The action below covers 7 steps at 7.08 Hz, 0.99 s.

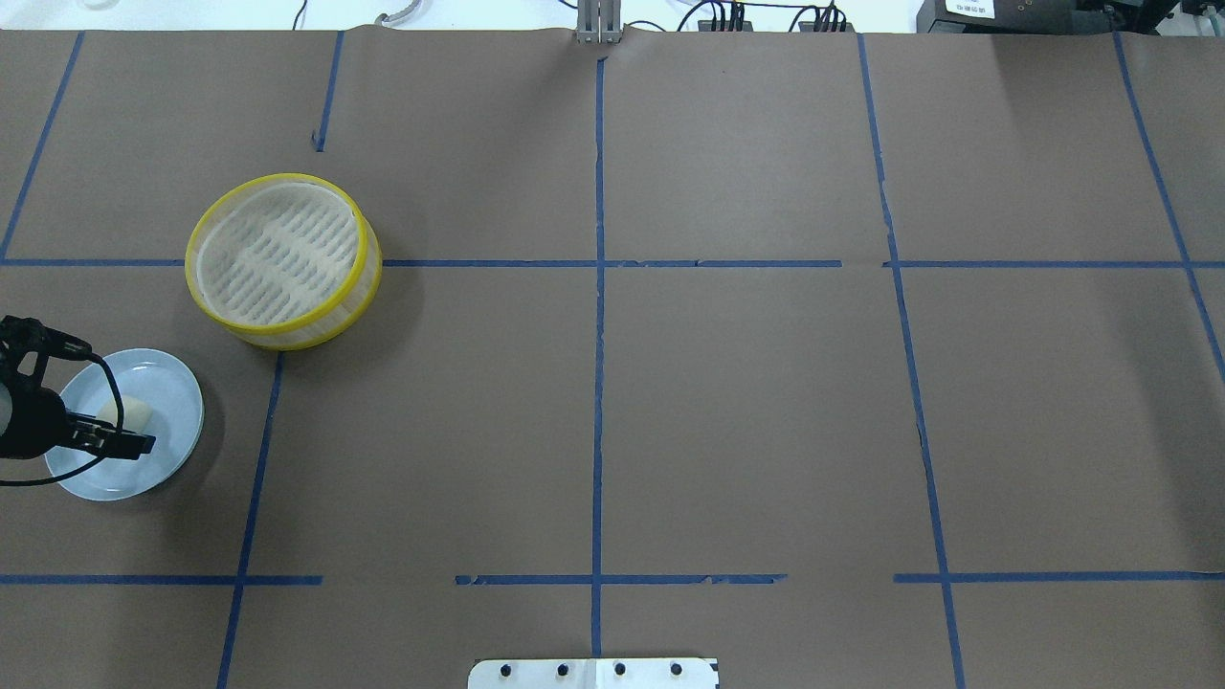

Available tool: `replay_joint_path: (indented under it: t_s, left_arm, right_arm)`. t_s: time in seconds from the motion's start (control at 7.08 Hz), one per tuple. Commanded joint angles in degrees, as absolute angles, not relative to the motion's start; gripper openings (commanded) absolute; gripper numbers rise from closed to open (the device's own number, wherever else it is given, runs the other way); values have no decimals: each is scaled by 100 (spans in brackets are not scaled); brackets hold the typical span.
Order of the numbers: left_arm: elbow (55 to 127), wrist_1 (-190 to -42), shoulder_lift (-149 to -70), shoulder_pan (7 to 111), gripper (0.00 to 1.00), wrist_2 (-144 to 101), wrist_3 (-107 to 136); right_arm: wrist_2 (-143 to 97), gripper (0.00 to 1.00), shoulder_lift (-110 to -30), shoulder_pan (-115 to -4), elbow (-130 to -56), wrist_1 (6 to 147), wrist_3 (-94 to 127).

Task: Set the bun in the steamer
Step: 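Close the left gripper on the white bun and lift it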

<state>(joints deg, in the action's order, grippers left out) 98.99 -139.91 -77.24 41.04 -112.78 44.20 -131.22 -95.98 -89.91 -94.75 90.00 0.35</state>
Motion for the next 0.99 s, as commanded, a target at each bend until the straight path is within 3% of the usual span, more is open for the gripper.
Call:
replay_joint_path:
  t_s: [0.0,0.28,0.85]
  left_arm:
    - [9853,-13992,-7787,4104,78,-11268,4412]
    - [9861,-13992,-7796,4113,63,-11267,4412]
    - [10011,-14010,-7787,4175,45,-11268,4421]
  right_arm:
    - [-13122,100,-9598,-8991,-9475,9000,35]
    - [-13122,100,-9598,-8991,-9475,9000,35]
    - [-13122,100,-9598,-8991,-9475,9000,35]
